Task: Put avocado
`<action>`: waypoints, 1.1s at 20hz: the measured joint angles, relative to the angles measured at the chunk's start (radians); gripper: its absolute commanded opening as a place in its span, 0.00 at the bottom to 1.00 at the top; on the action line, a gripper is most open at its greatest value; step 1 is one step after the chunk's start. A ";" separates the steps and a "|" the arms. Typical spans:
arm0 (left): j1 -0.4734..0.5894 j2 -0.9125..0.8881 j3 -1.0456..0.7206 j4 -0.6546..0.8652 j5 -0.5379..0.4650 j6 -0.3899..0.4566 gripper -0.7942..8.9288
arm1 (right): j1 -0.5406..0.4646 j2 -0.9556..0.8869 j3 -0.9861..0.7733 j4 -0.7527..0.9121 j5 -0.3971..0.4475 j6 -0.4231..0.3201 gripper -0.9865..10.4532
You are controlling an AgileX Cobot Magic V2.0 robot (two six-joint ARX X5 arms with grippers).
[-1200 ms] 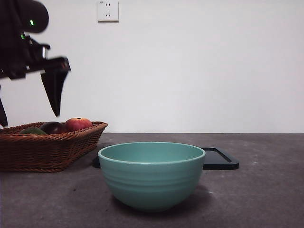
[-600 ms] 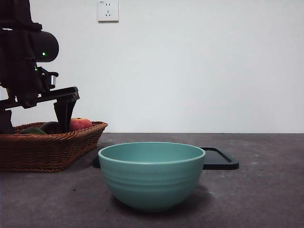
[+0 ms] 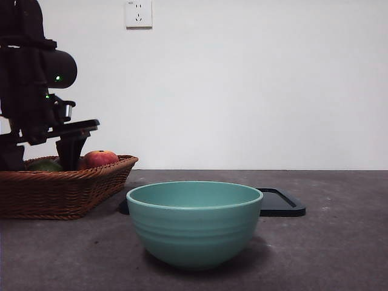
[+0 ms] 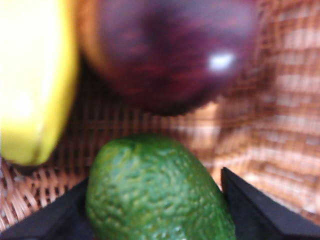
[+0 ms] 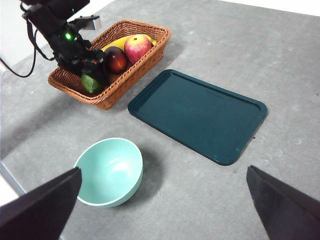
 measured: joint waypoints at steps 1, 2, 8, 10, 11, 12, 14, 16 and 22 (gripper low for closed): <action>-0.001 0.000 0.016 -0.016 0.002 0.007 0.27 | 0.000 0.000 0.000 0.000 0.000 0.000 0.58; -0.001 0.000 0.031 -0.033 0.002 0.014 0.26 | 0.000 0.000 0.000 0.000 0.000 0.000 0.58; -0.015 -0.015 0.079 -0.137 0.002 0.048 0.26 | 0.000 0.000 0.000 0.000 0.000 0.000 0.58; -0.037 -0.071 0.079 -0.143 0.002 0.059 0.26 | 0.000 0.000 0.000 0.000 0.000 0.000 0.58; -0.051 -0.115 0.079 -0.141 0.002 0.061 0.26 | 0.000 0.000 0.000 0.000 0.000 0.000 0.58; -0.066 -0.166 0.079 -0.148 0.002 0.063 0.26 | 0.000 0.000 0.000 0.000 0.000 0.000 0.58; -0.101 -0.248 0.084 -0.186 0.002 0.063 0.26 | 0.000 0.000 0.000 0.000 0.000 0.000 0.58; -0.150 -0.303 0.084 -0.225 0.002 0.063 0.26 | 0.000 0.000 0.000 0.000 0.000 0.000 0.58; -0.366 -0.361 0.084 -0.287 0.007 0.063 0.26 | 0.000 0.000 0.000 0.000 0.000 0.000 0.58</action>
